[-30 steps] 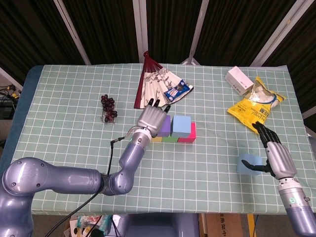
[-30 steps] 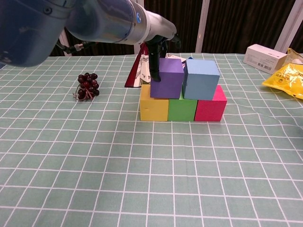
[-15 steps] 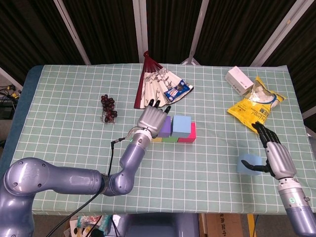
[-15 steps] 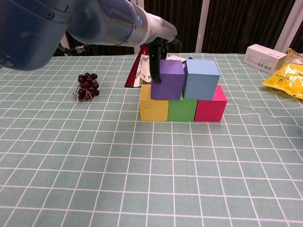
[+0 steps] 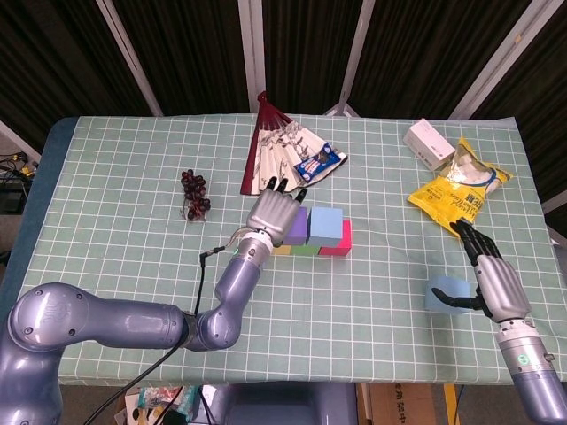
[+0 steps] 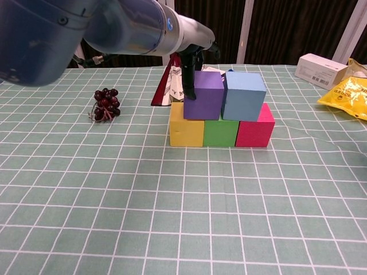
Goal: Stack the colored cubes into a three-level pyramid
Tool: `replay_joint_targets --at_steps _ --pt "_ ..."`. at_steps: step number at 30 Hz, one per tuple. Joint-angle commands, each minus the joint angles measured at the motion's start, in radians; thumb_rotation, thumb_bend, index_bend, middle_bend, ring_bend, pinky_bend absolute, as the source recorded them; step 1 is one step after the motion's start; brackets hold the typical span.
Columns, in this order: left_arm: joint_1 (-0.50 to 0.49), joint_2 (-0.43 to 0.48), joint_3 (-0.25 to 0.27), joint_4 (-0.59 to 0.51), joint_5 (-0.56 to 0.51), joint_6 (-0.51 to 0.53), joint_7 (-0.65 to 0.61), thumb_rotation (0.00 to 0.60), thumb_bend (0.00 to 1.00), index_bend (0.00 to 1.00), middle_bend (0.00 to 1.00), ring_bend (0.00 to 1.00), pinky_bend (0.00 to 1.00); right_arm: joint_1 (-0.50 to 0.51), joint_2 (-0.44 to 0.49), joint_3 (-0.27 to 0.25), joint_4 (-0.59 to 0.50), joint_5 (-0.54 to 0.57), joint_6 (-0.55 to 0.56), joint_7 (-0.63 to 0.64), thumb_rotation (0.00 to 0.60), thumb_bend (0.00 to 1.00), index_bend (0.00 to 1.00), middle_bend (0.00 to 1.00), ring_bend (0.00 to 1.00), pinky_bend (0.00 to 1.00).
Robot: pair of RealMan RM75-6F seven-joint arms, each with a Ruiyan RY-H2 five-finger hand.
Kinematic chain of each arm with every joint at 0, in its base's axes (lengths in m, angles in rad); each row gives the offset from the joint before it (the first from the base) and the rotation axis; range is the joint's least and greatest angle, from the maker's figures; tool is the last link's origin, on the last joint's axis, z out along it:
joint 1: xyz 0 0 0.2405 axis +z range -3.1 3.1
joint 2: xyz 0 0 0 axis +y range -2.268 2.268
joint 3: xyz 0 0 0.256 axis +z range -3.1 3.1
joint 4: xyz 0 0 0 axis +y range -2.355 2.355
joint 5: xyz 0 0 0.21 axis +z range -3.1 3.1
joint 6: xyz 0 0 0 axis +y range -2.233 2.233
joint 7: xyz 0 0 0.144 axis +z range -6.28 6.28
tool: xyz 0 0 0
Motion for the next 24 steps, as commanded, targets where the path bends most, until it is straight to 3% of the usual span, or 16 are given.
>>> replay_joint_targets --at_steps 1,24 --pt "0.000 -0.002 -0.001 0.002 -0.001 -0.002 -0.001 0.600 0.34 0.00 0.35 0.01 0.00 0.000 0.000 0.000 0.000 0.001 -0.001 0.001 0.600 0.20 0.00 0.00 0.00 0.00" --pt "-0.001 -0.011 -0.005 0.011 0.012 -0.004 -0.003 0.600 0.34 0.00 0.35 0.01 0.00 0.002 0.003 -0.001 -0.001 0.002 -0.009 0.012 0.600 0.20 0.00 0.00 0.00 0.00"
